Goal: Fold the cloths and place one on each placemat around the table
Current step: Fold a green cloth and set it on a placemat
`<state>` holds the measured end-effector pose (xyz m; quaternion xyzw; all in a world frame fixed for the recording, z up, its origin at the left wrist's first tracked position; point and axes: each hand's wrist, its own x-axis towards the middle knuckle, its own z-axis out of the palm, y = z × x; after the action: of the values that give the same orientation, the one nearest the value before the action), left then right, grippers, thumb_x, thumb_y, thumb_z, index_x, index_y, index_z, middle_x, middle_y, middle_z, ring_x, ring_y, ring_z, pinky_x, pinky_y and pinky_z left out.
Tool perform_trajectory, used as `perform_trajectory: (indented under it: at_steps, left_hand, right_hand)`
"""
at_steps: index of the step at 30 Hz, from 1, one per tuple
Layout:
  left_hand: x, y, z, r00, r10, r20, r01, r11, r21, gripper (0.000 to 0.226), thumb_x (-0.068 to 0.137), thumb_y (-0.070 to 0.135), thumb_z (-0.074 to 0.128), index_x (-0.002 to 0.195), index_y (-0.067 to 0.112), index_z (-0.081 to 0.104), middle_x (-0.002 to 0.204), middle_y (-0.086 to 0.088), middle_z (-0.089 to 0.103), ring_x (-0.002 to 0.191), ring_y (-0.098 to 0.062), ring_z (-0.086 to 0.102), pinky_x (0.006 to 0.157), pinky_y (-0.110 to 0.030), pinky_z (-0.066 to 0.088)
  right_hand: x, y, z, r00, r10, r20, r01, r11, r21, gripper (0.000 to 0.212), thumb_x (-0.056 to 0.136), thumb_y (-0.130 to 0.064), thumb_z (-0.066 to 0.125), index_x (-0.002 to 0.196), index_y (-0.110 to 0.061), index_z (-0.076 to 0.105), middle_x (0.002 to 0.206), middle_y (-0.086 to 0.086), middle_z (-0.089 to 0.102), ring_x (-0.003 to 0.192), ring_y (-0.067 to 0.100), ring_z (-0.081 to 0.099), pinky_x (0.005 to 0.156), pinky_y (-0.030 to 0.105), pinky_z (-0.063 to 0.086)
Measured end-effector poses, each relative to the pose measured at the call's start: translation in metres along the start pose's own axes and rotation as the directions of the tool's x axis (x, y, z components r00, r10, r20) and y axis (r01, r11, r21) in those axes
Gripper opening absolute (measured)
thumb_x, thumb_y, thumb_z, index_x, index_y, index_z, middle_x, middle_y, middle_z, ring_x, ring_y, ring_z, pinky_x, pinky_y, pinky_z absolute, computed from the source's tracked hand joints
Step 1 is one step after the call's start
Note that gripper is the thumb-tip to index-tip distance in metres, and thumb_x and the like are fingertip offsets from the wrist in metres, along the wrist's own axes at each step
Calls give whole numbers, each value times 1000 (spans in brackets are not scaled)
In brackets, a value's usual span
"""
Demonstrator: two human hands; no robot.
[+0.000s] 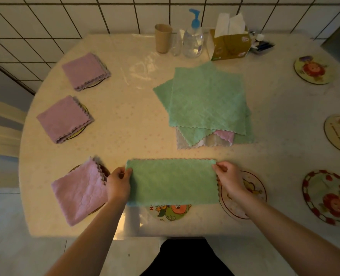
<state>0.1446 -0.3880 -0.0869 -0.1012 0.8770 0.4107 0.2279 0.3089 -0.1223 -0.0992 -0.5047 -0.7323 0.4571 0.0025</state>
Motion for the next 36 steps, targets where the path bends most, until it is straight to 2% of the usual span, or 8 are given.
perform_trajectory:
  at_steps: [9, 13, 17, 21, 23, 25, 30, 36]
  left_hand:
    - [-1, 9, 1, 1000, 5, -28, -2, 997, 77, 29, 96, 33, 51, 115, 13, 60, 100, -3, 63, 91, -22, 57, 82, -36, 47]
    - [-26, 9, 3, 974, 218, -61, -205, 964, 172, 42, 95, 29, 51, 132, 11, 45, 129, -10, 51, 109, -25, 51, 92, -40, 44]
    - [-65, -16, 7, 657, 733, 177, -721, 542, 432, 51, 93, 33, 45, 140, 13, 41, 143, -7, 43, 133, -26, 36, 112, -41, 31]
    - [-90, -47, 26, 401, 683, 610, -906, 199, 373, 62, 92, 41, 47, 149, 24, 28, 159, 4, 18, 148, -21, 8, 116, -40, 13]
    - [-91, -60, 30, 429, 614, 662, -888, 154, 433, 65, 92, 45, 46, 150, 23, 26, 159, 3, 17, 147, -23, 7, 112, -44, 15]
    - [-86, -68, 27, 488, 574, 658, -856, 168, 488, 63, 94, 50, 38, 150, 25, 24, 160, 4, 16, 147, -25, 9, 110, -46, 16]
    - [-70, -88, 0, 559, 538, 631, -800, 152, 580, 60, 97, 51, 28, 152, 28, 18, 160, 7, 13, 147, -23, 8, 112, -47, 12]
    - [-61, -114, -37, 691, 505, 518, -701, 293, 650, 63, 97, 52, 24, 153, 27, 8, 160, 9, 7, 148, -20, 4, 115, -41, 4]
  right_hand:
    - [1, -5, 2, 997, -44, -64, 38, 995, -94, 22, 88, -23, 64, 92, -2, 68, 80, 3, 64, 70, 15, 57, 53, 16, 37]
    - [-10, -11, -4, 993, -19, -120, 20, 1000, 6, 20, 90, -26, 61, 95, -7, 61, 91, 7, 67, 75, 19, 62, 64, 32, 53]
    - [-56, -5, -11, 900, -433, -61, 404, 876, -263, 25, 91, -11, 56, 116, -7, 54, 114, 6, 58, 103, 18, 58, 85, 23, 47]
    - [-105, 16, 14, 610, -661, 438, 784, 423, -454, 67, 80, 5, 50, 142, -16, 37, 149, -2, 36, 138, 15, 31, 110, 34, 33]
    - [-111, 27, 25, 490, -664, 565, 850, 218, -480, 70, 75, 3, 38, 143, -14, 37, 150, 2, 36, 140, 21, 30, 111, 41, 32]
    - [-110, 36, 26, 497, -637, 589, 830, 150, -538, 71, 73, 0, 30, 143, -11, 37, 151, 4, 35, 140, 23, 30, 109, 44, 34]
    - [-106, 51, 10, 562, -594, 576, 788, 172, -591, 93, 57, 15, 58, 143, -10, 36, 151, 5, 34, 140, 23, 30, 109, 41, 33]
    - [-105, 53, -6, 571, -621, 536, 753, 138, -643, 75, 62, 12, 46, 134, -9, 50, 141, 8, 49, 128, 24, 48, 98, 42, 46]
